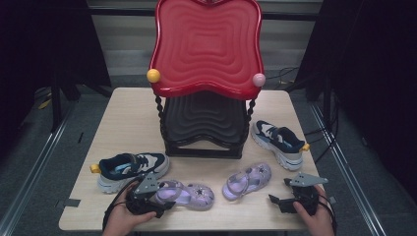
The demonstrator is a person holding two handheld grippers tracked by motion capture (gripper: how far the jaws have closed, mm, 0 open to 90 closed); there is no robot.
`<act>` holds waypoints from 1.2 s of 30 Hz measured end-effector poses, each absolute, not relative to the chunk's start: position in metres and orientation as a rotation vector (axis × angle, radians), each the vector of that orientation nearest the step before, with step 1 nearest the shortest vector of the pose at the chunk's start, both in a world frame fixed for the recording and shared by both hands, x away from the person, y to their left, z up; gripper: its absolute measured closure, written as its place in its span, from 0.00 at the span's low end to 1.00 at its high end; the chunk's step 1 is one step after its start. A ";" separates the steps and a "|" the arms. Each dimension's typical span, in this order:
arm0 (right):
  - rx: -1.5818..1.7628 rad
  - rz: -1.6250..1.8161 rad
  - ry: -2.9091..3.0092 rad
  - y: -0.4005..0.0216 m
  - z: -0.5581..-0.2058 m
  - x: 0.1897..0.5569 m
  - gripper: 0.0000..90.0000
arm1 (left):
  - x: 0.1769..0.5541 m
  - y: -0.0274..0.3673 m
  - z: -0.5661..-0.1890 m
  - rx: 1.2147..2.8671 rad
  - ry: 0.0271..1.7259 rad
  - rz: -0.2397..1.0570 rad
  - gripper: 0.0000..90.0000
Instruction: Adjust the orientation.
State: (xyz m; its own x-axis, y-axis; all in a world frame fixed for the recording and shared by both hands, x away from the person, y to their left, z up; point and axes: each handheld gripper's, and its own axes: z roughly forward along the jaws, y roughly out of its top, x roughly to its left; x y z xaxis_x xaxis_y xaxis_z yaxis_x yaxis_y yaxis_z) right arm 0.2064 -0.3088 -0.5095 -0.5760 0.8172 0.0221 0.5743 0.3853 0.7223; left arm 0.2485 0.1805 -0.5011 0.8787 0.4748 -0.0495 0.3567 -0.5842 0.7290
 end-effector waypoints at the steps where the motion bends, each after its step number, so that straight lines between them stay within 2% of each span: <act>1: 1.212 1.002 2.311 -0.309 -0.510 0.206 0.15 | 0.248 0.182 -0.500 2.248 0.612 0.200 0.27; 15: 1.211 1.002 2.311 -0.309 -0.510 0.206 0.15 | 0.249 0.190 -0.500 2.204 0.689 0.225 0.27; 23: 1.211 1.007 2.312 -0.309 -0.510 0.207 0.15 | 0.243 0.192 -0.499 2.206 0.704 0.311 0.27; 26: 1.212 1.004 2.311 -0.309 -0.510 0.207 0.15 | 0.244 0.194 -0.502 2.207 0.694 0.294 0.27; 27: 1.211 1.008 2.312 -0.309 -0.510 0.207 0.15 | 0.246 0.196 -0.505 2.212 0.698 0.253 0.27; 30: 1.212 1.004 2.311 -0.309 -0.510 0.207 0.15 | 0.245 0.199 -0.504 2.248 0.619 0.242 0.28; 36: 1.212 1.003 2.311 -0.309 -0.510 0.206 0.15 | 0.238 0.208 -0.505 2.215 0.589 0.163 0.33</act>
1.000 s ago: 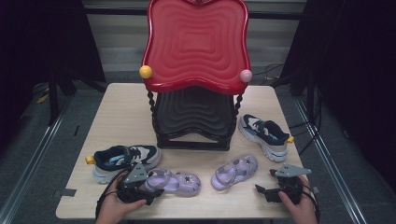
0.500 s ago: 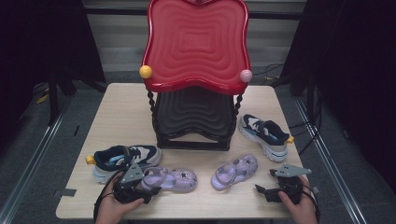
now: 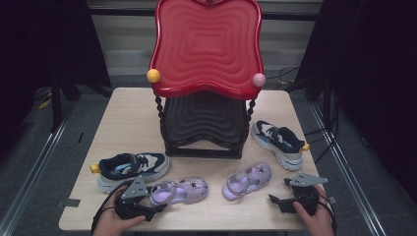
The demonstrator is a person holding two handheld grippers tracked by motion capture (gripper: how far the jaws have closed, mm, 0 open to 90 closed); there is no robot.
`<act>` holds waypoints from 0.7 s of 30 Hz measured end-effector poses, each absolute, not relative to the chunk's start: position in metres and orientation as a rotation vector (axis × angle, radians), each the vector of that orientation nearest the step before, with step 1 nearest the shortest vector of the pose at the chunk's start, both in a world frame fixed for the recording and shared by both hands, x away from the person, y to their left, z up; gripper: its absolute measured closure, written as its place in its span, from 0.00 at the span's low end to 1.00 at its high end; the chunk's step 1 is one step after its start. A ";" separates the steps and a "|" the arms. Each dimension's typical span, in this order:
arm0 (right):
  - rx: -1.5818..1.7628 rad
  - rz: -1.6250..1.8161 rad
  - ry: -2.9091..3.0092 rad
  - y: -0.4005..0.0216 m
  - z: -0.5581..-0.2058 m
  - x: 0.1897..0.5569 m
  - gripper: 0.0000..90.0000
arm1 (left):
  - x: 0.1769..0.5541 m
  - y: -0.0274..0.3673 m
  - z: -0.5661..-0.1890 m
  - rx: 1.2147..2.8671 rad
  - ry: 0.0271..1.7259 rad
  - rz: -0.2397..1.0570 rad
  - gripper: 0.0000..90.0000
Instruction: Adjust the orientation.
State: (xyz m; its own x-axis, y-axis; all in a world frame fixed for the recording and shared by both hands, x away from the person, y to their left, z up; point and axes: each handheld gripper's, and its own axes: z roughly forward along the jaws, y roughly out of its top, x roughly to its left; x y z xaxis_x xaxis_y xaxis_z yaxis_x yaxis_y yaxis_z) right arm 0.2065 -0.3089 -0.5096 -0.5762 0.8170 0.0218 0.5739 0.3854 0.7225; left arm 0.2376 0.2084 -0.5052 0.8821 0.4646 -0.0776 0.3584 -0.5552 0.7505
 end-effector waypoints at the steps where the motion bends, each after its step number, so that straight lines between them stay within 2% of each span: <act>1: 1.212 1.003 2.311 -0.309 -0.510 0.206 0.15 | 0.238 0.208 -0.506 2.211 0.597 0.162 0.33; 10: 1.212 1.004 2.311 -0.309 -0.510 0.206 0.15 | 0.247 0.202 -0.504 2.243 0.546 0.163 0.22; 21: 1.212 1.003 2.311 -0.309 -0.510 0.206 0.15 | 0.250 0.193 -0.507 2.261 0.503 0.159 0.21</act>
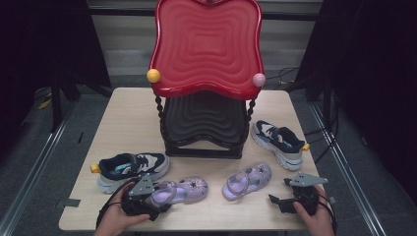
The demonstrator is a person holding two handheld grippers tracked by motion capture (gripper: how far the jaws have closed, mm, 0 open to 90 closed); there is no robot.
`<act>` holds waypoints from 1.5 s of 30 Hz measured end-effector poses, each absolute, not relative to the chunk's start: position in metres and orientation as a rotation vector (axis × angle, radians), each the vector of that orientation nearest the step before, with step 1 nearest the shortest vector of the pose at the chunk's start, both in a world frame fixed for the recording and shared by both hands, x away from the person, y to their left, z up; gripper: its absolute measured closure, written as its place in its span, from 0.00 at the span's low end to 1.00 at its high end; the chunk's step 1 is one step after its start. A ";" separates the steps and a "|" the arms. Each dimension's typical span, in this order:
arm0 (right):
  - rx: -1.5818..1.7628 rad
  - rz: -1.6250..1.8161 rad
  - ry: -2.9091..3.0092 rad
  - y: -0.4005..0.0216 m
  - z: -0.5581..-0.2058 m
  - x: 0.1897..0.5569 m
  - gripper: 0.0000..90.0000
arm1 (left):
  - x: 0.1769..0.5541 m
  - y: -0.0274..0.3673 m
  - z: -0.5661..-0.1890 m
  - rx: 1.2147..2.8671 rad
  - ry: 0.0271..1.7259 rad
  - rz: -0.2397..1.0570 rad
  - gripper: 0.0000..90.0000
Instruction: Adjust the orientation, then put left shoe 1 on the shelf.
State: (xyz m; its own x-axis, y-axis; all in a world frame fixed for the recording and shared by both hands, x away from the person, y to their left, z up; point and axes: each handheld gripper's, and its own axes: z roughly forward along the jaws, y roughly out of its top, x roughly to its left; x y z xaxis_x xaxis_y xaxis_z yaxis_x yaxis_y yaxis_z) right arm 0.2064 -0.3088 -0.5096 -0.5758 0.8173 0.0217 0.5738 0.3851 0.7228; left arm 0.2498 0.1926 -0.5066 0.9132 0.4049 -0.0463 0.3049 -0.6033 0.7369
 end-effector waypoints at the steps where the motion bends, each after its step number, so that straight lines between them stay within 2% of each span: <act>1: 1.212 1.003 2.311 -0.309 -0.510 0.206 0.15 | 0.250 0.192 -0.506 2.263 0.504 0.152 0.21; 22: 1.211 1.003 2.312 -0.309 -0.510 0.206 0.15 | 0.253 0.177 -0.507 2.272 0.419 0.127 0.19; 27: 1.212 1.003 2.312 -0.309 -0.510 0.206 0.15 | 0.253 0.179 -0.507 2.277 0.418 0.136 0.22; 37: 1.212 1.003 2.312 -0.309 -0.510 0.206 0.15 | 0.254 0.181 -0.507 2.253 0.453 0.153 0.34; 45: 1.212 1.003 2.311 -0.309 -0.510 0.206 0.15 | 0.254 0.181 -0.505 2.266 0.458 0.157 0.38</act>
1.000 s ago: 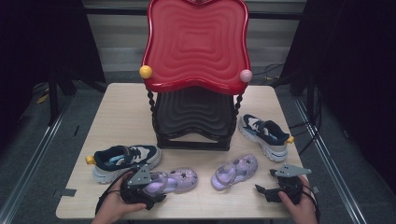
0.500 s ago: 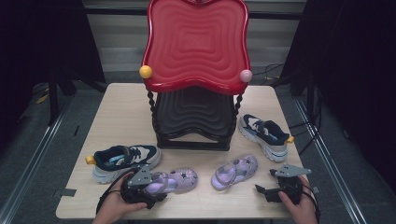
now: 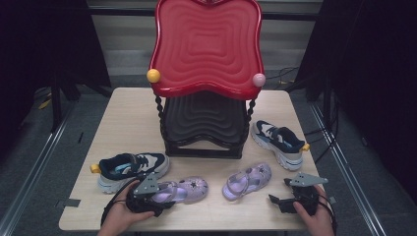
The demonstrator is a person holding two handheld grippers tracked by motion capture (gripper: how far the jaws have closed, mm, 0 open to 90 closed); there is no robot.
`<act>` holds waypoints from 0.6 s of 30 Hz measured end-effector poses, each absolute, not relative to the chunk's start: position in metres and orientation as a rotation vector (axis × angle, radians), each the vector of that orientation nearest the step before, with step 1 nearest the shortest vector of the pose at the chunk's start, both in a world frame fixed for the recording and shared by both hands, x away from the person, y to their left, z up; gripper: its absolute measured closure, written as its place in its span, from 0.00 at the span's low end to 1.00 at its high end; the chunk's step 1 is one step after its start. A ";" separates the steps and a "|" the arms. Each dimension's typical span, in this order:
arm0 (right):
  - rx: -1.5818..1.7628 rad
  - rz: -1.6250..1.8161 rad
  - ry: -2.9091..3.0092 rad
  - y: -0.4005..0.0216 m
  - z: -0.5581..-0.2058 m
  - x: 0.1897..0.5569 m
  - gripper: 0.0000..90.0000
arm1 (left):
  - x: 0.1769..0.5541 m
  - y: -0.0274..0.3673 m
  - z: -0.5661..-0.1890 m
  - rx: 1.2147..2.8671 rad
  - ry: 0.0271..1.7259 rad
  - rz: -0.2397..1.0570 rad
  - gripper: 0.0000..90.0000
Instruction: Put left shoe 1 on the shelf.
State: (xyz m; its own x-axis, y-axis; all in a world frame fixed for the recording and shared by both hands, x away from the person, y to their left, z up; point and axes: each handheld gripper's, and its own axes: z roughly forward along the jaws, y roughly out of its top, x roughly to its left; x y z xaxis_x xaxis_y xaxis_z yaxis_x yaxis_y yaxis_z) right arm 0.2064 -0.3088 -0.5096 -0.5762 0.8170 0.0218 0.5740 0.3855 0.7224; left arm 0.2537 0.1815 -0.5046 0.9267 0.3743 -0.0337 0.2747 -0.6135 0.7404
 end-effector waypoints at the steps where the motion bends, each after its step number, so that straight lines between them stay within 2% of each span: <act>1: 1.212 1.003 2.311 -0.309 -0.510 0.206 0.15 | 0.254 0.181 -0.505 2.266 0.458 0.157 0.39; 18: 1.212 1.003 2.312 -0.309 -0.510 0.206 0.15 | 0.248 0.181 -0.501 2.277 0.490 0.171 0.41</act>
